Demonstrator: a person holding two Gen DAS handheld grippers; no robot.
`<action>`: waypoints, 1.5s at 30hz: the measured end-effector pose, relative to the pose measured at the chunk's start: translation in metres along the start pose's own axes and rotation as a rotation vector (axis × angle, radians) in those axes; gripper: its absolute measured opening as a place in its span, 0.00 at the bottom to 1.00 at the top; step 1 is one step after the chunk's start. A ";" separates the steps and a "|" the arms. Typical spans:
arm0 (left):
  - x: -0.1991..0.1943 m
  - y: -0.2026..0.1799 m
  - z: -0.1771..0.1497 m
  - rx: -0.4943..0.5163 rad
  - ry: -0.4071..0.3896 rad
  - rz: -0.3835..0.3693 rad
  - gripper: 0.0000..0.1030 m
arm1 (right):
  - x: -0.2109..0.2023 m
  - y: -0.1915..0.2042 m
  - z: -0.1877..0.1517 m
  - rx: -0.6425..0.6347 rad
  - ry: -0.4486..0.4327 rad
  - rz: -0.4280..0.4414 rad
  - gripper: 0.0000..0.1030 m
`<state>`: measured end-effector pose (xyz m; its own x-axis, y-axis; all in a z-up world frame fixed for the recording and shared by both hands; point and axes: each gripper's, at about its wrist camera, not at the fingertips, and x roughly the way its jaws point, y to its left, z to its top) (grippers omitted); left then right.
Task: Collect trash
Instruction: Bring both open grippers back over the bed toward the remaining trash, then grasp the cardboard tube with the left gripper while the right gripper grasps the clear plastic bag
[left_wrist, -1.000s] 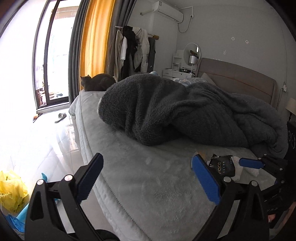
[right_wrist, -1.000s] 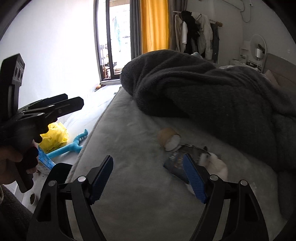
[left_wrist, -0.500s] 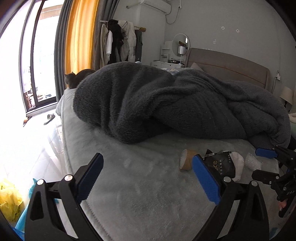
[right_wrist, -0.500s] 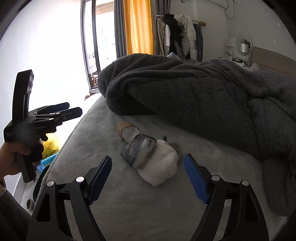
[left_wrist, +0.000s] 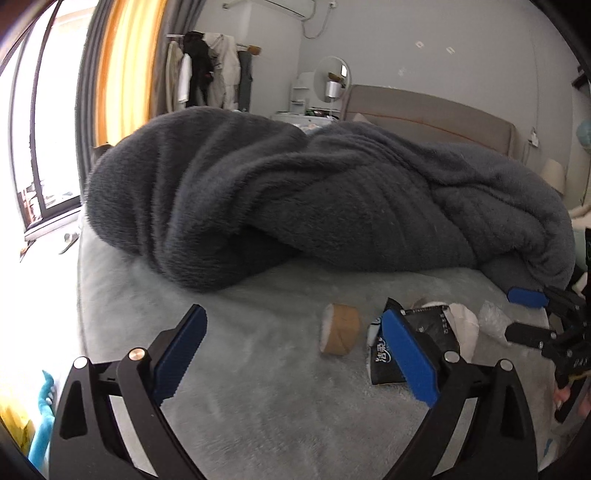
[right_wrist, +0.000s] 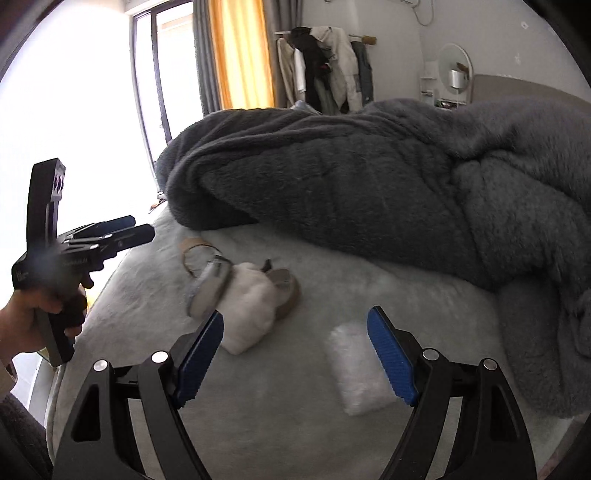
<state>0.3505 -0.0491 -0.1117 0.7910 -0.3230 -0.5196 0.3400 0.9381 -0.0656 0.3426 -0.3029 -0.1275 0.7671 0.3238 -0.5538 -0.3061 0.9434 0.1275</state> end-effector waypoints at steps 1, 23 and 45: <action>0.003 -0.002 -0.001 0.010 0.005 -0.004 0.93 | 0.002 -0.005 -0.001 0.010 0.005 -0.002 0.79; 0.060 -0.025 0.002 0.077 0.116 -0.071 0.63 | 0.028 -0.040 -0.020 0.077 0.076 0.014 0.79; 0.076 -0.045 0.003 0.151 0.158 -0.032 0.29 | 0.034 -0.047 -0.026 0.085 0.153 0.025 0.33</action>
<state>0.3962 -0.1165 -0.1459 0.6932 -0.3178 -0.6469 0.4457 0.8943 0.0383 0.3679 -0.3381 -0.1739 0.6632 0.3386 -0.6675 -0.2705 0.9400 0.2082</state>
